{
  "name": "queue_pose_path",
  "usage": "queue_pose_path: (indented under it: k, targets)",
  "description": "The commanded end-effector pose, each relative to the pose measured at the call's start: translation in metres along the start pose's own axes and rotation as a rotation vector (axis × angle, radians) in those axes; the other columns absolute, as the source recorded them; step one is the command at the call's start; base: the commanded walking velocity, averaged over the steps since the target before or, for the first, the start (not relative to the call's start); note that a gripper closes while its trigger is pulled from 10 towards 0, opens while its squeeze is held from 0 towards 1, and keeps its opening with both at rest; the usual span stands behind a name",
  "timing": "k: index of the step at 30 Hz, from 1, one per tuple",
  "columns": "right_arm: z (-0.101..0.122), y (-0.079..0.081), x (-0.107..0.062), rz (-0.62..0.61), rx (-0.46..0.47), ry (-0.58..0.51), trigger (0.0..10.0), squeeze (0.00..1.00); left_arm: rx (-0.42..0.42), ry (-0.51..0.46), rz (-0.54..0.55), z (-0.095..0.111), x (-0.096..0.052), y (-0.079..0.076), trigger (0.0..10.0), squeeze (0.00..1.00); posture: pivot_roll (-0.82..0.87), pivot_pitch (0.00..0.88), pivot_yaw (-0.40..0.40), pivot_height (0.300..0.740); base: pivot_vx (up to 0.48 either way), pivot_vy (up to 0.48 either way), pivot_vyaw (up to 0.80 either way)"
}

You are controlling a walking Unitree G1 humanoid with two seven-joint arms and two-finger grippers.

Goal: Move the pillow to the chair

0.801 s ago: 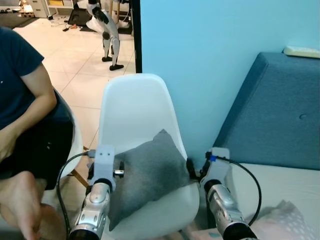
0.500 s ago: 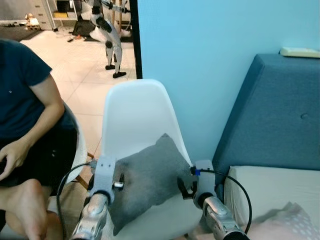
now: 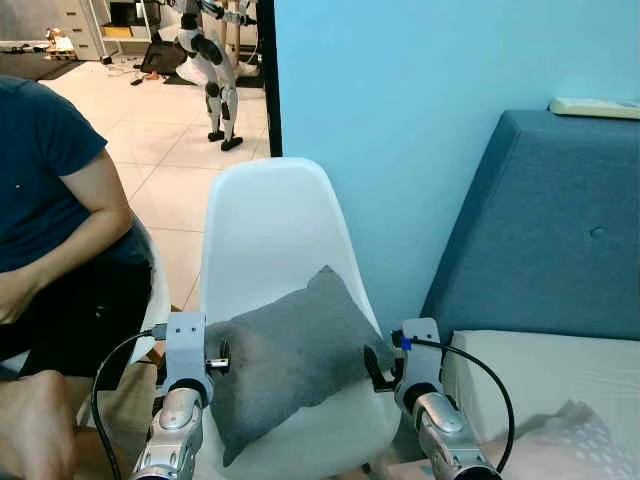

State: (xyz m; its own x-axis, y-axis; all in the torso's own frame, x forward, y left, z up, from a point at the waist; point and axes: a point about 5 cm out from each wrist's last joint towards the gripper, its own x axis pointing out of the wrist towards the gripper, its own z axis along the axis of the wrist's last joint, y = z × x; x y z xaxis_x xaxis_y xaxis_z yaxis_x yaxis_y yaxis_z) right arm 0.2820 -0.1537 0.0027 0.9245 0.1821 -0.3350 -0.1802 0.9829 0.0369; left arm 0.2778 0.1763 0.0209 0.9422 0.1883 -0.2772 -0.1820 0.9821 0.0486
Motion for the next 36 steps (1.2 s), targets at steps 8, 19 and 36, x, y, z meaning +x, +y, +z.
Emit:
queue_pose_path:
  k: [8,19,36]
  targets:
    - [0.007,0.016,0.009,0.100,0.022,0.019,10.0,0.00,0.029,-0.005,-0.079,0.003,0.002,-0.007,10.0,0.00,0.04,0.019,0.005,0.740,0.000,0.000,0.00]
    - [0.003,0.014,0.006,0.084,-0.029,0.030,10.0,0.00,0.019,0.044,-0.089,0.005,0.011,-0.015,10.0,0.00,0.01,0.036,0.042,0.740,0.000,0.000,0.00]
    - [0.005,-0.006,0.002,0.003,-0.020,0.018,10.0,0.00,-0.025,0.048,0.017,-0.003,0.006,0.004,10.0,0.00,0.02,0.068,0.008,0.740,0.000,0.000,0.00]
